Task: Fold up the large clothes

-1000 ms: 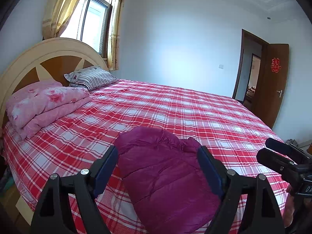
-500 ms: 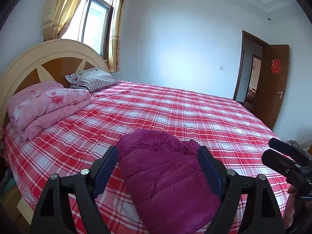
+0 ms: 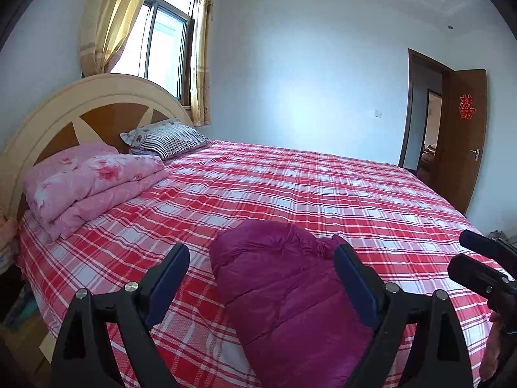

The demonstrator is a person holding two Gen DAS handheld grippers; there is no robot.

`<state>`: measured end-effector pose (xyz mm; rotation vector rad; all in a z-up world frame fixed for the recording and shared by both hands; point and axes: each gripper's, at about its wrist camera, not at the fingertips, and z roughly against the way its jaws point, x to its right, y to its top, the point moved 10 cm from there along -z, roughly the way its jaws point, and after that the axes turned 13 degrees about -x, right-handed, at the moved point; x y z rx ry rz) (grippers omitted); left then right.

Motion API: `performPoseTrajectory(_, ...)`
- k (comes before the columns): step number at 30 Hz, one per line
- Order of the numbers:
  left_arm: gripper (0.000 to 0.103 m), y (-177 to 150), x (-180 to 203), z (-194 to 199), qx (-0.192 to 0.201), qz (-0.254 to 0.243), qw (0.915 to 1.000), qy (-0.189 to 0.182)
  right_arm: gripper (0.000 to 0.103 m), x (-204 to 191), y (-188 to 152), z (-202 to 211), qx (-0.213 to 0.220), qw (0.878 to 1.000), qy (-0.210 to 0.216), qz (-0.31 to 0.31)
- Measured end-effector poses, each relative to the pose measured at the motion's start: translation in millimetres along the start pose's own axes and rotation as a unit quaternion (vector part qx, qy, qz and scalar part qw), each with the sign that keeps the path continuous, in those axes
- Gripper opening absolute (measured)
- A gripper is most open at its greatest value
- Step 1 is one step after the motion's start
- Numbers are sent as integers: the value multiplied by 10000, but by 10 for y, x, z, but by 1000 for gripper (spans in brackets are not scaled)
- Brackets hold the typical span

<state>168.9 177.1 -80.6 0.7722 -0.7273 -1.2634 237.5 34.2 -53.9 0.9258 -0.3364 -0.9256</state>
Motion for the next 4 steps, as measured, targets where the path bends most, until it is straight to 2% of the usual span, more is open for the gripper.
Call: performPoseTrajectory(4,91,-14,22,-19,-9,-25,10000,-50,96,-11,-8,-12,-16,10000,3,4)
